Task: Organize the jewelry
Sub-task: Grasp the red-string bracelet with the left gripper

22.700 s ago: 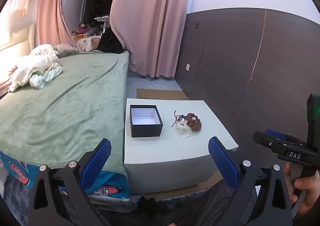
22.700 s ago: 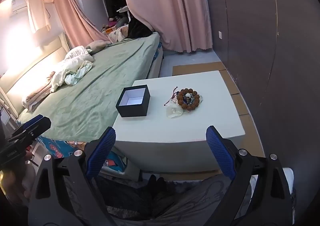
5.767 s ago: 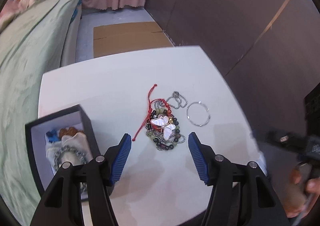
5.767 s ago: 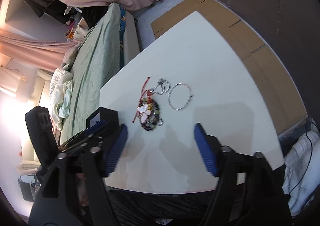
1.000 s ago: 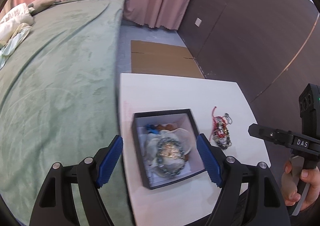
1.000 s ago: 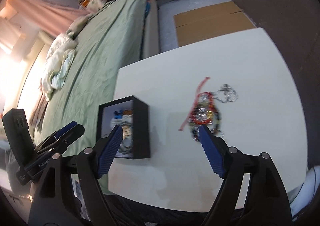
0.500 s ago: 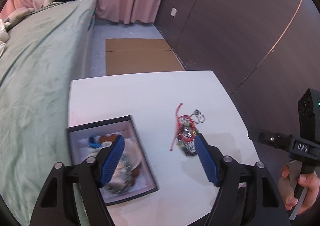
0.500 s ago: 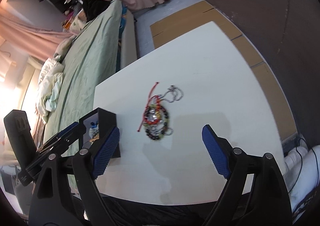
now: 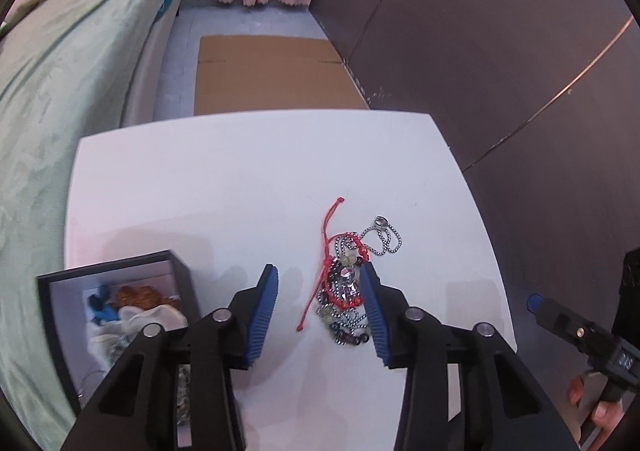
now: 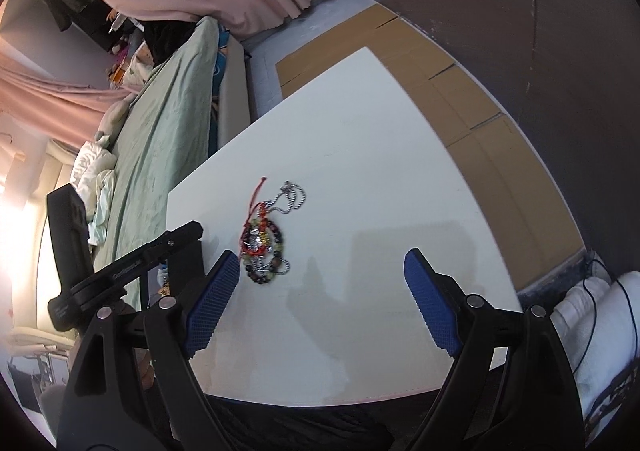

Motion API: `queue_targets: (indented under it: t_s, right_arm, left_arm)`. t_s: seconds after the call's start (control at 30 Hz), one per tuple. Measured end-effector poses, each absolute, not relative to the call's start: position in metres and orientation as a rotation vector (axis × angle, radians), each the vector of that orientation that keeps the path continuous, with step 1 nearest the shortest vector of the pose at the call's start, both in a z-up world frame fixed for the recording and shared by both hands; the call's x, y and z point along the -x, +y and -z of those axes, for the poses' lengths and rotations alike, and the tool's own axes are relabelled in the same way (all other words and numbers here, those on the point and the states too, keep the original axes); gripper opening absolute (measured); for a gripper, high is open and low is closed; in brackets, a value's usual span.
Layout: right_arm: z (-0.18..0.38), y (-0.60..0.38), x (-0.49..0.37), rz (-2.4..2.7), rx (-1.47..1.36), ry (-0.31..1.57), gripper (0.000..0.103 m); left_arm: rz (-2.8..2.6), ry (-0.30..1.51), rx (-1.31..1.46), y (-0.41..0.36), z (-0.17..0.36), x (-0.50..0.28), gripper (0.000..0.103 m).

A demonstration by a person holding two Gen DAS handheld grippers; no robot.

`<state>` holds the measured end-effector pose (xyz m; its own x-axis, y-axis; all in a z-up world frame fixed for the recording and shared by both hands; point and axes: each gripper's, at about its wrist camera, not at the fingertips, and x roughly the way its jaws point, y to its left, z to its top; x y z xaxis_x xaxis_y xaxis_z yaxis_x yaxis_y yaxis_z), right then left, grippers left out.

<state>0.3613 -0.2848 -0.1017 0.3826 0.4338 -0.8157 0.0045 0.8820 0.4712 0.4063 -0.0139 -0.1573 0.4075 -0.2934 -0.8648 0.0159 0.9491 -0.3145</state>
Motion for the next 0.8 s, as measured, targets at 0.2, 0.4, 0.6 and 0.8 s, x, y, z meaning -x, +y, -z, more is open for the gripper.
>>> queue_targets:
  t_s: [0.2,0.4,0.6,0.8]
  right_arm:
    - [0.107,-0.301,-0.360,-0.255,-0.455,1.159,0.084]
    - [0.112,-0.311,-0.360,-0.230,-0.468,1.163,0.084]
    - [0.114,-0.307,-0.364,-0.235,-0.462,1.168,0.084]
    - [0.116,-0.290,-0.373,-0.262,-0.446,1.181,0.084]
  left_arm:
    - [0.196,1.192,0.290,-0.024,0.178,-0.426,0.028]
    - [0.179,1.227,0.277,-0.033,0.196,-0.439,0.023]
    - [0.143,1.249,0.236,-0.040,0.206,-0.447,0.022]
    - [0.129,1.268,0.310,-0.032,0.207,-0.445,0.015]
